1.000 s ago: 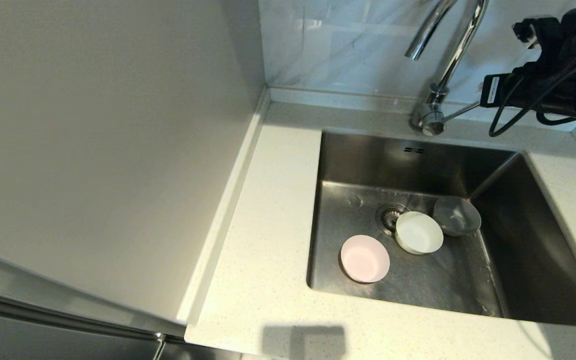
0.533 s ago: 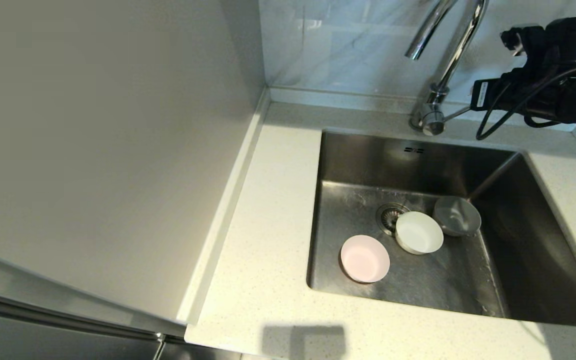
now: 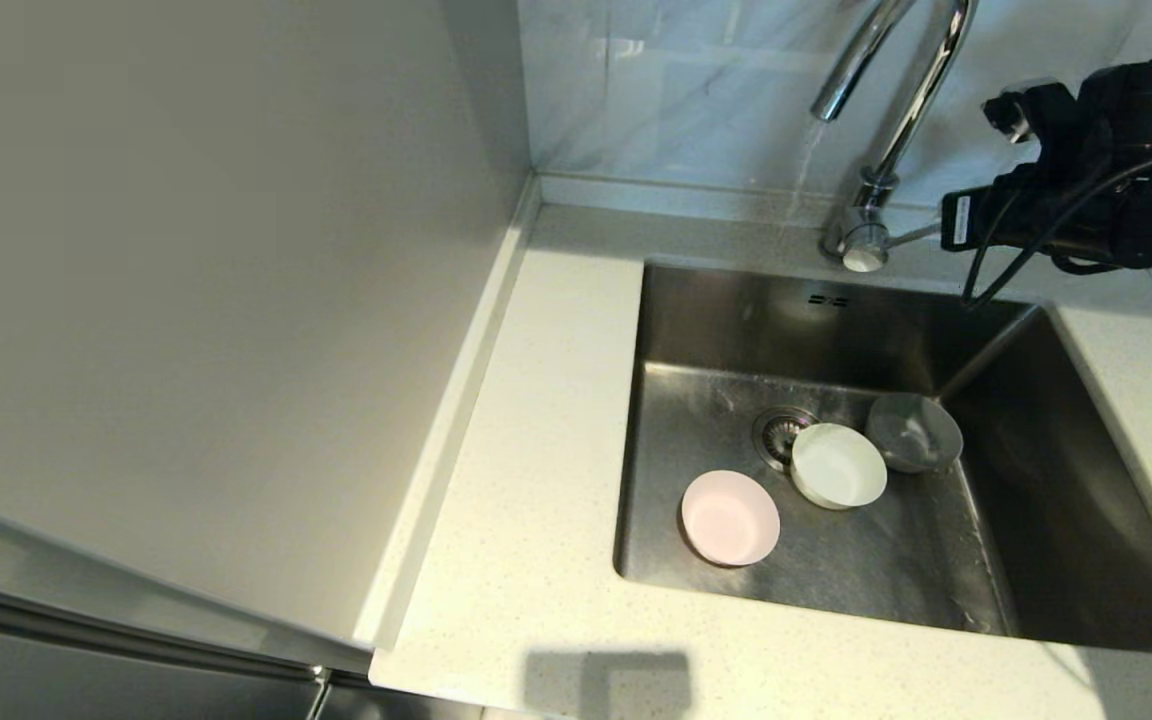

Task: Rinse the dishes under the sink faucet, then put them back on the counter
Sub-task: Turn on the faucet, then wait for the water to rinse the bowl

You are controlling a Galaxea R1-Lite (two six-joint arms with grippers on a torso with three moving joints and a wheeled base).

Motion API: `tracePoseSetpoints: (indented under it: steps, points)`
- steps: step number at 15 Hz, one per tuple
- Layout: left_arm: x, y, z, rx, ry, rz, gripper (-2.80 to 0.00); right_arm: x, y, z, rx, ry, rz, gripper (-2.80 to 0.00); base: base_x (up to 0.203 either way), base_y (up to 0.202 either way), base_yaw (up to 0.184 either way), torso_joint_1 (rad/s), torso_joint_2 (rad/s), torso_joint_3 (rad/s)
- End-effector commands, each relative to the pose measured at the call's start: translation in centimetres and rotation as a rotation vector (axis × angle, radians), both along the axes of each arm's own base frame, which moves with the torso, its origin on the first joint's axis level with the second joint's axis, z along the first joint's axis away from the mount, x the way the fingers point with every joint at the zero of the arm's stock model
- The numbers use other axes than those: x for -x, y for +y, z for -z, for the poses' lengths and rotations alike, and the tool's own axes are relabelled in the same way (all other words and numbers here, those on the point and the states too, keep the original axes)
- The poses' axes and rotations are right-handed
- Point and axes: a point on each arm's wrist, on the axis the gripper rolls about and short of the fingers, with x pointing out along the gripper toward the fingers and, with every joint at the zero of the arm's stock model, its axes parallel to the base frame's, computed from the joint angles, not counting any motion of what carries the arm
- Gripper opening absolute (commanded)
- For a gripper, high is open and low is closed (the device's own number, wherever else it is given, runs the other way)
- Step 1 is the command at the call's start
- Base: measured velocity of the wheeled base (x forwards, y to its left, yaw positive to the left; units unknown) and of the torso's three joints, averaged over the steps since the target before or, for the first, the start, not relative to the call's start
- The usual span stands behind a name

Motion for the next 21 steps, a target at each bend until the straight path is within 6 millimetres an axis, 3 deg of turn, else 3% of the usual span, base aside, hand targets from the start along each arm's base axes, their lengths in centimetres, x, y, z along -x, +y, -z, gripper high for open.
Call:
tracePoseSetpoints:
  steps: [1, 5, 9, 14, 16, 18, 21]
  points:
    - [0.0, 0.0, 0.0, 0.000, -0.003, -0.001, -2.80, 1.0, -0.7, -0.1, 0.040, 0.012, -0.017, -2.80, 0.000, 0.000, 0.000, 0.000, 0.00, 0.000]
    - [0.0, 0.0, 0.0, 0.000, -0.003, 0.000, -2.80, 1.7, -0.6, -0.8, 0.039, -0.006, -0.029, -2.80, 0.000, 0.000, 0.000, 0.000, 0.00, 0.000]
    - [0.0, 0.0, 0.0, 0.000, -0.003, -0.001, -2.80, 2.5, -0.9, -3.6, 0.019, -0.101, 0.023, -2.80, 0.000, 0.000, 0.000, 0.000, 0.00, 0.000]
    - [0.0, 0.0, 0.0, 0.000, -0.003, -0.001, -2.80, 7.2, -1.6, -6.6, 0.034, -0.182, 0.173, -2.80, 0.000, 0.000, 0.000, 0.000, 0.00, 0.000]
    - [0.0, 0.0, 0.0, 0.000, -0.003, -0.001, -2.80, 10.1, -1.3, -5.6, 0.048, -0.152, 0.197, -2.80, 0.000, 0.000, 0.000, 0.000, 0.00, 0.000]
    - [0.0, 0.0, 0.0, 0.000, -0.003, -0.001, -2.80, 14.7, 0.1, -3.8, 0.053, -0.111, 0.162, -2.80, 0.000, 0.000, 0.000, 0.000, 0.00, 0.000]
    - [0.0, 0.0, 0.0, 0.000, -0.003, -0.001, -2.80, 24.8, 1.4, -0.5, 0.052, -0.095, 0.023, -2.80, 0.000, 0.000, 0.000, 0.000, 0.00, 0.000]
